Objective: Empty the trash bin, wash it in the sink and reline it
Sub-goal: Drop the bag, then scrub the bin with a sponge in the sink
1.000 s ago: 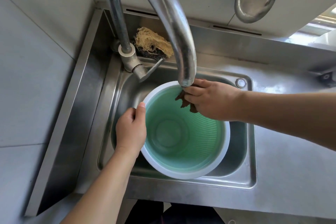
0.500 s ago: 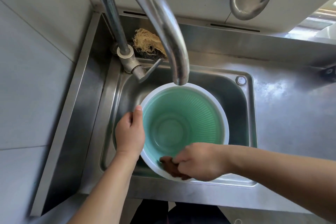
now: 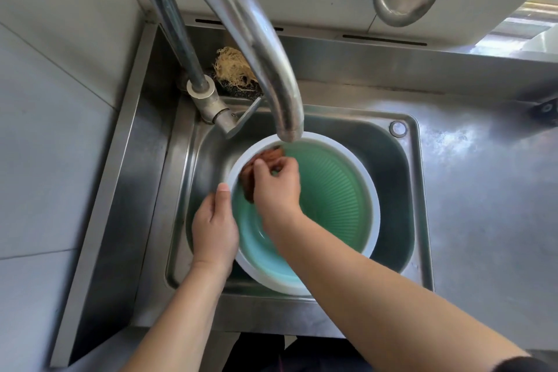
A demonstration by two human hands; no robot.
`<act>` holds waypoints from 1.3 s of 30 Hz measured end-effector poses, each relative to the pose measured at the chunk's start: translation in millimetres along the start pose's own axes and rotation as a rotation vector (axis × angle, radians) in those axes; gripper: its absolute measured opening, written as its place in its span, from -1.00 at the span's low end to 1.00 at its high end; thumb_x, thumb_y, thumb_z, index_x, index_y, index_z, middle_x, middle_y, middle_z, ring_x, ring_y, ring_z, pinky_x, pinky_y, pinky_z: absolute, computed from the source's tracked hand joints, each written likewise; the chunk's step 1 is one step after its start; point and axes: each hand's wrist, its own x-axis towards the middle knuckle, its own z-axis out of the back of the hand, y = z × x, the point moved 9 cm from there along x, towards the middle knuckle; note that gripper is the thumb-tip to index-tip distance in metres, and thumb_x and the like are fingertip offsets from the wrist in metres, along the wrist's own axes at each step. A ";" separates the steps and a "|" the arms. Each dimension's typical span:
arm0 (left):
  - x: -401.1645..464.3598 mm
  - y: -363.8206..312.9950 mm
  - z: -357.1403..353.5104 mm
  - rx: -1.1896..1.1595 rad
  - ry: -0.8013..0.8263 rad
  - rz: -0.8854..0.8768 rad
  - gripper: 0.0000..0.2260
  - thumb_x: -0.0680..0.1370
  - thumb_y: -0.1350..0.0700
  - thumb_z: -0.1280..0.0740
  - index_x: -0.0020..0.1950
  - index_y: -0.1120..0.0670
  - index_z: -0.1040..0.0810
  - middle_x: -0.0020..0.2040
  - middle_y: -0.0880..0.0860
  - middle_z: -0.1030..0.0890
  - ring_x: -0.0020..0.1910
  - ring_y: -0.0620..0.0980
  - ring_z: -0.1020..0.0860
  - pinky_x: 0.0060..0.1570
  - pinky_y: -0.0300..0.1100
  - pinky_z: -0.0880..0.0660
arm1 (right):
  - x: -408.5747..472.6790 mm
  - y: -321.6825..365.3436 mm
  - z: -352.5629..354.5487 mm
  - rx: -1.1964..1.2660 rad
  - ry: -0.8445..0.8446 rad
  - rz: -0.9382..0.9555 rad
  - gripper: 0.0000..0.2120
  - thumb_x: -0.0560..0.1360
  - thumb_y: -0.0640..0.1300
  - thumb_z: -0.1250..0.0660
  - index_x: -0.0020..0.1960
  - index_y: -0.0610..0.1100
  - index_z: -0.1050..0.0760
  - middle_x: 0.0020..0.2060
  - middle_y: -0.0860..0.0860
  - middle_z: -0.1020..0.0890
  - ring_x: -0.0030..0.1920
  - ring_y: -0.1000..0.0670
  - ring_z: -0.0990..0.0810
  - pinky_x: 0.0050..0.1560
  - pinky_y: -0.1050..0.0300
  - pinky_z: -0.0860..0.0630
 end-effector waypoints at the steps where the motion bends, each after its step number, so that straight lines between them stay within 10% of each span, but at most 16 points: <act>1: -3.7 -0.4 0.5 0.008 -0.018 -0.002 -0.54 0.45 -0.38 -0.14 -0.18 -0.04 -0.59 -0.23 0.05 -0.66 -0.12 0.16 -0.63 -0.05 0.13 -0.56 | 11.2 2.9 11.2 0.057 -0.118 -0.031 -0.84 0.50 -0.05 -0.36 -0.09 -0.06 -0.38 0.10 -0.17 -0.54 0.02 -0.13 -0.58 0.18 -0.12 -0.53; 6: -16.5 0.1 -0.2 -0.026 -0.104 -0.030 -0.57 0.53 -0.30 -0.15 -0.28 0.02 -0.48 -0.38 -0.01 -0.55 -0.37 -0.06 -0.48 -0.25 -0.03 -0.45 | 38.9 -20.8 57.5 0.444 -0.438 -0.295 -0.60 0.55 0.00 -0.29 0.27 -0.21 -0.34 0.28 -0.14 -0.47 0.11 -0.15 -0.56 0.22 -0.01 -0.51; 10: -19.7 5.9 -6.3 -0.016 -0.100 -0.043 -0.56 0.50 -0.33 -0.11 -0.28 -0.01 -0.50 -0.35 -0.02 -0.58 -0.39 -0.08 -0.49 -0.24 -0.01 -0.46 | 43.3 -10.0 52.4 0.387 -0.391 -0.186 -0.81 0.55 -0.06 -0.28 0.10 -0.09 -0.37 0.23 -0.14 -0.49 0.12 -0.12 -0.55 0.26 -0.03 -0.49; 16: -9.8 2.4 2.1 0.028 -0.140 -0.038 -0.63 0.46 -0.36 -0.11 -0.26 -0.20 -0.59 -0.27 -0.07 -0.64 -0.18 -0.03 -0.60 -0.08 -0.03 -0.54 | -10.2 -18.3 -23.8 -0.272 0.392 0.112 -0.87 0.44 -0.11 -0.29 -0.02 -0.01 -0.43 0.07 -0.11 -0.56 0.04 -0.10 -0.55 0.01 0.10 -0.49; 20: -7.8 -1.5 13.8 0.078 -0.149 -0.082 -0.54 0.51 -0.31 -0.12 -0.28 0.05 -0.49 -0.30 0.09 -0.60 -0.21 0.18 -0.55 -0.10 0.13 -0.51 | -37.4 -64.8 -13.0 -1.014 1.032 0.099 -0.84 0.47 -0.08 -0.31 0.05 0.00 -0.46 0.01 -0.05 -0.61 0.00 -0.09 -0.55 -0.05 0.12 -0.41; 25: -11.7 -7.7 6.6 0.054 -0.114 -0.102 -0.54 0.58 -0.21 -0.19 -0.32 0.13 -0.43 -0.39 0.09 -0.53 -0.35 0.09 -0.45 -0.27 0.00 -0.42 | -13.9 -102.0 25.8 -1.794 1.279 0.072 -0.70 0.59 -0.05 -0.19 -0.15 -0.15 -0.62 -0.28 -0.11 -0.63 -0.25 -0.13 -0.54 -0.12 0.10 -0.56; 28: -11.8 -6.3 2.3 0.034 -0.098 -0.110 -0.54 0.58 -0.19 -0.20 -0.33 0.14 -0.41 -0.42 0.08 -0.49 -0.39 0.02 -0.40 -0.30 -0.03 -0.38 | 17.2 -114.7 28.6 -1.973 1.131 0.061 -0.77 0.64 -0.10 -0.20 0.13 -0.09 -0.62 0.07 -0.13 -0.66 0.03 -0.16 -0.55 0.22 0.12 -0.45; 31: -11.7 -3.0 -1.1 0.021 -0.092 -0.098 -0.53 0.55 -0.23 -0.19 -0.32 0.14 -0.42 -0.41 0.09 -0.50 -0.37 0.10 -0.41 -0.29 0.04 -0.42 | 54.4 -109.2 16.0 -1.927 0.756 0.189 -0.55 0.67 -0.16 -0.08 0.53 -0.27 -0.22 0.54 -0.15 -0.25 0.52 -0.19 -0.23 0.48 0.01 -0.21; 36: -14.1 -0.1 -6.4 0.027 -0.069 -0.103 -0.53 0.53 -0.27 -0.16 -0.28 0.12 -0.46 -0.32 0.16 -0.56 -0.26 0.20 -0.51 -0.21 0.14 -0.51 | 88.2 -128.3 25.6 -1.899 0.414 0.014 -0.64 0.59 -0.27 -0.13 0.33 -0.31 -0.49 0.29 -0.25 -0.55 0.24 -0.33 -0.55 0.09 -0.26 -0.58; 39: -16.8 0.6 -8.5 0.016 -0.058 -0.123 -0.53 0.52 -0.29 -0.15 -0.27 0.09 -0.48 -0.34 0.12 -0.56 -0.31 0.13 -0.50 -0.26 0.04 -0.48 | 112.5 -125.0 28.9 -1.596 0.261 0.076 -0.67 0.61 -0.22 -0.15 0.31 -0.25 -0.52 0.32 -0.19 -0.55 0.35 -0.21 -0.51 0.37 -0.13 -0.42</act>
